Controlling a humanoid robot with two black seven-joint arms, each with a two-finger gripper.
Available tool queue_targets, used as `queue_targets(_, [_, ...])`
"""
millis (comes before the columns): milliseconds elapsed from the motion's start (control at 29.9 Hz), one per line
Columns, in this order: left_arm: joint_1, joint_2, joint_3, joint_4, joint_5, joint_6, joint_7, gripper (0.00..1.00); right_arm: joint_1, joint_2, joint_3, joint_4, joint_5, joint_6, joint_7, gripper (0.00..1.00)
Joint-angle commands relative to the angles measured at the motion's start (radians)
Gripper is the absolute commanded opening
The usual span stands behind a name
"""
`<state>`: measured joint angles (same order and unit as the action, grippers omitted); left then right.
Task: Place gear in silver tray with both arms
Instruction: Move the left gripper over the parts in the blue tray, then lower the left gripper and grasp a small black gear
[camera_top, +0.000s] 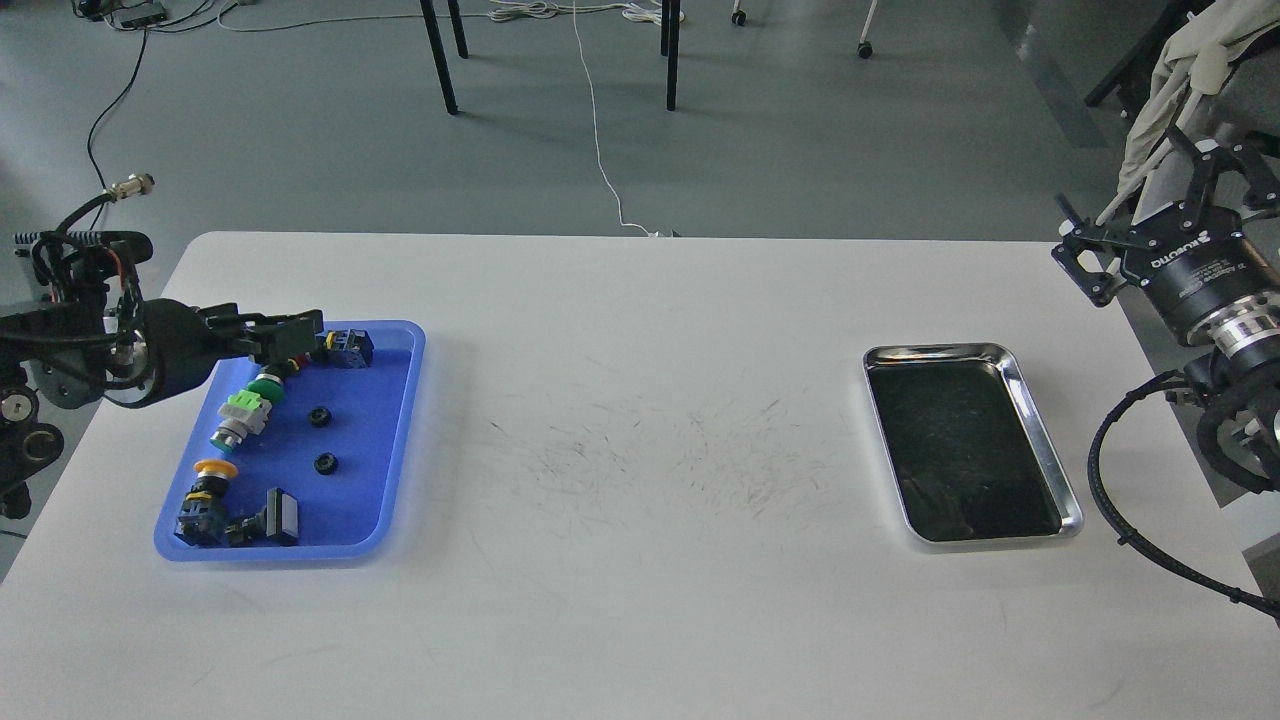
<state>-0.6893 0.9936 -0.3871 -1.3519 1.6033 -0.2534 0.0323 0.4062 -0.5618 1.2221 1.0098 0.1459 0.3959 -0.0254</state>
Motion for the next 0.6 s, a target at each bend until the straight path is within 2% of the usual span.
queue_targets(0, [0.031,-0.010,0.053,0.007,0.073,0.066,-0.006,0.97,0.000,-0.003,0.000,-0.005,-0.002,0.000,0.002,0.99])
queue_targets(67, [0.053,-0.016,0.071,0.013,0.121,0.104,-0.011,0.97,0.000,-0.003,0.001,-0.005,-0.002,-0.002,0.004,0.99])
queue_targets(200, [0.079,-0.061,0.077,0.068,0.155,0.121,-0.058,0.96,0.002,-0.007,0.016,-0.008,-0.002,-0.006,0.008,0.98])
queue_targets(568, [0.086,-0.203,0.080,0.252,0.193,0.178,-0.124,0.95,0.005,-0.010,0.039,-0.007,-0.002,-0.006,0.015,0.98])
